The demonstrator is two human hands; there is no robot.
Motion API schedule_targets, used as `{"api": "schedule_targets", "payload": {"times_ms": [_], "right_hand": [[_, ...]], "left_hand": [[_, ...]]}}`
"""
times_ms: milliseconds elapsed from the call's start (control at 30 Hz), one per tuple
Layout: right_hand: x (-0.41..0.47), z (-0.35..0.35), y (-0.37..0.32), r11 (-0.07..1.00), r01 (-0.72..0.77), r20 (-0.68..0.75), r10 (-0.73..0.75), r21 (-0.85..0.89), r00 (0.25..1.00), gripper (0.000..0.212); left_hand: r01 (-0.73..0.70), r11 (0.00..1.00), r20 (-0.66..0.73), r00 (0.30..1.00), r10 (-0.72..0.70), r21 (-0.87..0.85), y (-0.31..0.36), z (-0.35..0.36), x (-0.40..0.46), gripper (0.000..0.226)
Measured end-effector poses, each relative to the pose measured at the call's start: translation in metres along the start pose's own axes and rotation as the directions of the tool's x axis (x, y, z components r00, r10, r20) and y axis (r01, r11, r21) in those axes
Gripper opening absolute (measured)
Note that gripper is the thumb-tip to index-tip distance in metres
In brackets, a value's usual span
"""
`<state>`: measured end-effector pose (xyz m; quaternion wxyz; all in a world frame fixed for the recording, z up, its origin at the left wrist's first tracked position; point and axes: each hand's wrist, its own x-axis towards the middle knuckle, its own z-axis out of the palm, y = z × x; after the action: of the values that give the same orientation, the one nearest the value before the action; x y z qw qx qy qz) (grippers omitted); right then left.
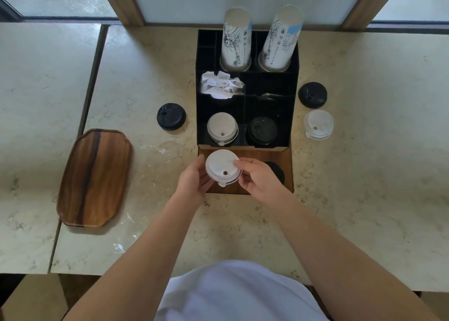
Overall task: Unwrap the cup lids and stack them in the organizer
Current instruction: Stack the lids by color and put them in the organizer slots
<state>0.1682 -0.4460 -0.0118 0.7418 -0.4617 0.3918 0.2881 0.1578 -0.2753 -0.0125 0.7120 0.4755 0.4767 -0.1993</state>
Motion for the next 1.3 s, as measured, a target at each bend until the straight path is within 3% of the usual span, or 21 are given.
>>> {"api": "schedule_targets", "payload": {"times_ms": [133, 233, 300, 433, 500, 567, 667, 733, 867, 1033, 1100, 1300], "right_hand": [[-0.011, -0.005, -0.005, 1.0, -0.013, 0.054, 0.012, 0.016, 0.998, 0.035], [-0.015, -0.008, -0.006, 0.998, 0.032, 0.044, -0.03, -0.049, 0.999, 0.031], [-0.016, -0.014, -0.007, 0.97, 0.099, 0.002, -0.101, -0.22, 0.995, 0.025], [-0.016, -0.032, -0.013, 0.73, 0.278, 0.037, -0.327, -0.624, 0.944, 0.027], [-0.015, -0.041, -0.023, 0.655, 0.317, 0.057, -0.386, -0.686, 0.921, 0.031], [-0.009, -0.057, -0.037, 0.66, 0.317, 0.011, -0.424, -0.681, 0.906, 0.033], [0.011, -0.097, -0.068, 0.68, 0.289, -0.201, -0.545, -0.674, 0.814, 0.029], [0.028, -0.125, -0.087, 0.603, 0.223, -0.282, -0.627, -0.766, 0.726, 0.031], [0.058, -0.154, -0.116, 0.353, 0.045, -0.246, -0.733, -0.934, 0.634, 0.07], [0.071, -0.155, -0.148, 0.126, -0.063, -0.14, -0.814, -0.99, 0.563, 0.099], [0.074, -0.153, -0.156, 0.078, -0.073, -0.106, -0.826, -0.994, 0.554, 0.1], [0.081, -0.154, -0.162, 0.12, -0.039, -0.116, -0.745, -0.992, 0.657, 0.104]], "left_hand": [[0.206, 0.946, 0.317, 0.941, -0.122, -0.248, -0.004, 0.013, -0.011, 0.062], [0.283, 0.91, 0.424, 0.895, -0.137, -0.304, -0.008, 0.025, -0.016, 0.069], [0.311, 0.896, 0.46, 0.877, -0.141, -0.318, -0.01, 0.032, -0.016, 0.07], [0.328, 0.884, 0.472, 0.869, -0.145, -0.332, -0.014, 0.041, -0.013, 0.065], [0.366, 0.869, 0.487, 0.856, -0.173, -0.335, -0.014, 0.045, -0.014, 0.069], [0.389, 0.861, 0.494, 0.847, -0.195, -0.327, -0.012, 0.05, -0.016, 0.073], [0.373, 0.87, 0.477, 0.858, -0.192, -0.321, -0.007, 0.058, -0.019, 0.068], [0.353, 0.882, 0.463, 0.867, -0.183, -0.313, -0.003, 0.063, -0.021, 0.063], [0.316, 0.902, 0.43, 0.887, -0.171, -0.293, 0.001, 0.072, -0.018, 0.058], [0.32, 0.912, 0.416, 0.889, -0.194, -0.257, -0.002, 0.081, -0.01, 0.057], [0.322, 0.913, 0.417, 0.887, -0.198, -0.252, -0.004, 0.083, -0.008, 0.058], [0.322, 0.913, 0.407, 0.891, -0.202, -0.252, -0.007, 0.089, -0.01, 0.059]]}}
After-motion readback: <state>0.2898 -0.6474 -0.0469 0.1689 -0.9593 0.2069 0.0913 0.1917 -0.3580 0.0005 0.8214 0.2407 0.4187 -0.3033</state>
